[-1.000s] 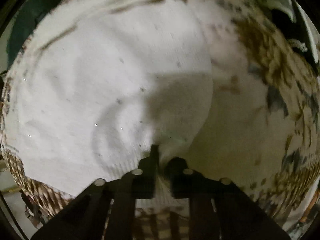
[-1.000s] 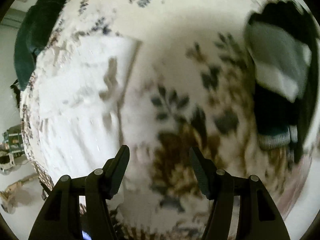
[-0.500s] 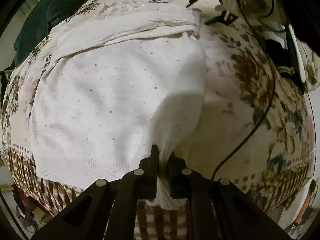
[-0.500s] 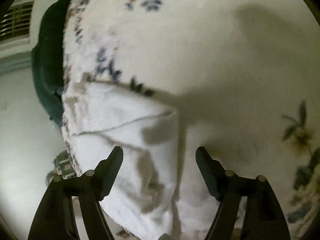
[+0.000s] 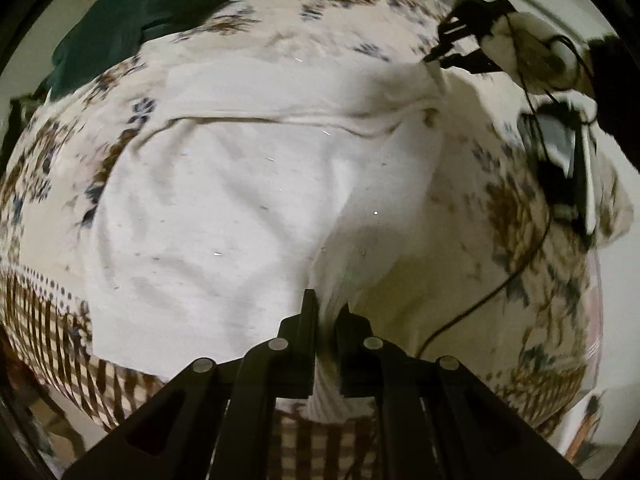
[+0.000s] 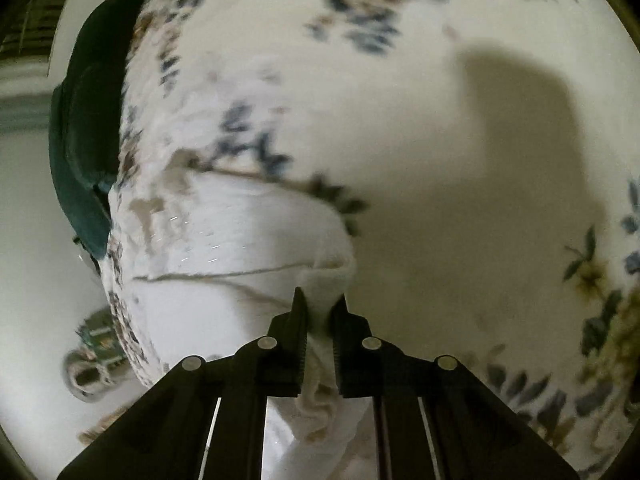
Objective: Fold small clothes
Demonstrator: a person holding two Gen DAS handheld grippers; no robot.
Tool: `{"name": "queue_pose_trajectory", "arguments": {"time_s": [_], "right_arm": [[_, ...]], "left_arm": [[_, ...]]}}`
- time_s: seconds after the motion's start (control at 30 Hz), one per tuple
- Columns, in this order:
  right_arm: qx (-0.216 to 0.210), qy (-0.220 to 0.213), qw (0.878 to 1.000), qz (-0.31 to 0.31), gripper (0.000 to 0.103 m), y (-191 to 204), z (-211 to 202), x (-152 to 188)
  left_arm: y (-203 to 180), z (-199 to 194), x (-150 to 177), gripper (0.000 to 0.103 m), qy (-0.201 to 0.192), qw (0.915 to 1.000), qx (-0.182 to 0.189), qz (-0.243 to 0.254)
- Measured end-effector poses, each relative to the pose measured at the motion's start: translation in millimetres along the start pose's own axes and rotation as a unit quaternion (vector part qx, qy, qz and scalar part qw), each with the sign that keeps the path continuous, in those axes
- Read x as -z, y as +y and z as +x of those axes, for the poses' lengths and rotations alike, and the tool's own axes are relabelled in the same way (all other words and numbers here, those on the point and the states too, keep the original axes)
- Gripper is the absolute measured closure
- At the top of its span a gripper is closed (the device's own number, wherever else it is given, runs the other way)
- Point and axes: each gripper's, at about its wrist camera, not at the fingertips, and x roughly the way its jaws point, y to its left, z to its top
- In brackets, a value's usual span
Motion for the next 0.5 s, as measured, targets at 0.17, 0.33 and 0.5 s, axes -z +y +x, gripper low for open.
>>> {"name": "queue_pose_trajectory", "arguments": {"time_s": [0.17,0.33,0.5], "right_arm": [[0.036,-0.005,0.997,-0.071,0.092,102,-21,10],[0.073,0.003,0.99,-0.119,0.093,215,6,19],[0.113,0.011,0.981,-0.158,0.093,320,76,28]], "left_arm": [[69,-17,-14,0.098,-0.005,0.9967,0.03,-0.076],[146,-24,-18,0.098,-0.01,0.9892,0.039,-0.141],[210,-9,-4,0.098,0.005,0.9812,0.047,-0.187]]}}
